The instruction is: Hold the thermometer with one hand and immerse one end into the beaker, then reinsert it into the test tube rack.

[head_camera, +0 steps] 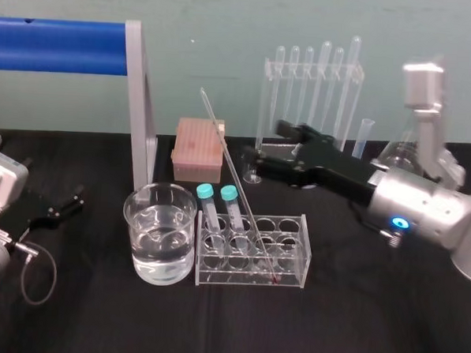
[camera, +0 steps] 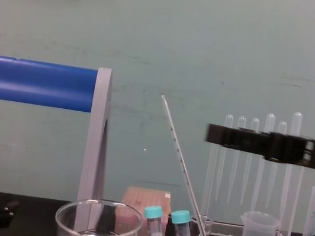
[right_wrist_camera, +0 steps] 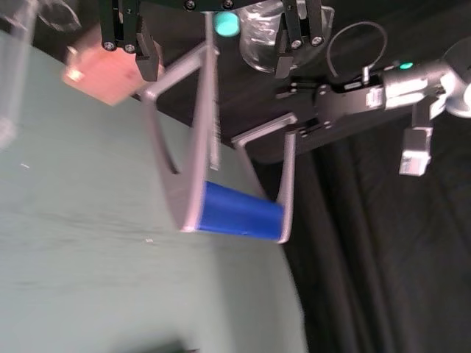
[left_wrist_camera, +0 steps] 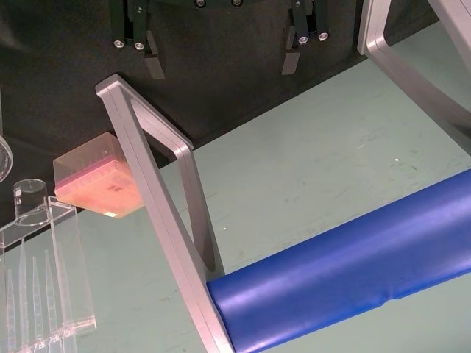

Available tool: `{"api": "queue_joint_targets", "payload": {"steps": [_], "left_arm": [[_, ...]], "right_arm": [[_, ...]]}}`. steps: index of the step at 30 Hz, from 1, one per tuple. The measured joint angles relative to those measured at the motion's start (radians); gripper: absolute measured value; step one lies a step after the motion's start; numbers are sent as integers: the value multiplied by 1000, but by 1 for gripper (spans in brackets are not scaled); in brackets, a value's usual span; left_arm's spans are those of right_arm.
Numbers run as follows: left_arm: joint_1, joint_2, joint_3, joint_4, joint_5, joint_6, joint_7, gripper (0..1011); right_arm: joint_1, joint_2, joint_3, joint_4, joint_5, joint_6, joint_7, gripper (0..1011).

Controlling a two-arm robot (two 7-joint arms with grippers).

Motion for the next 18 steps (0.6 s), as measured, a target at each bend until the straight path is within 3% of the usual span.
{"api": "queue_joint_targets", "payload": {"steps": [7,18], "left_arm": [[0,0,0,0,0,0,0,1008],[0,0,0,0,0,0,0,1008]], "right_arm": [[146,-56,-118,98,-84,59,3,1003],[228,-130,-180,200,-152,87,-22,1003]]}}
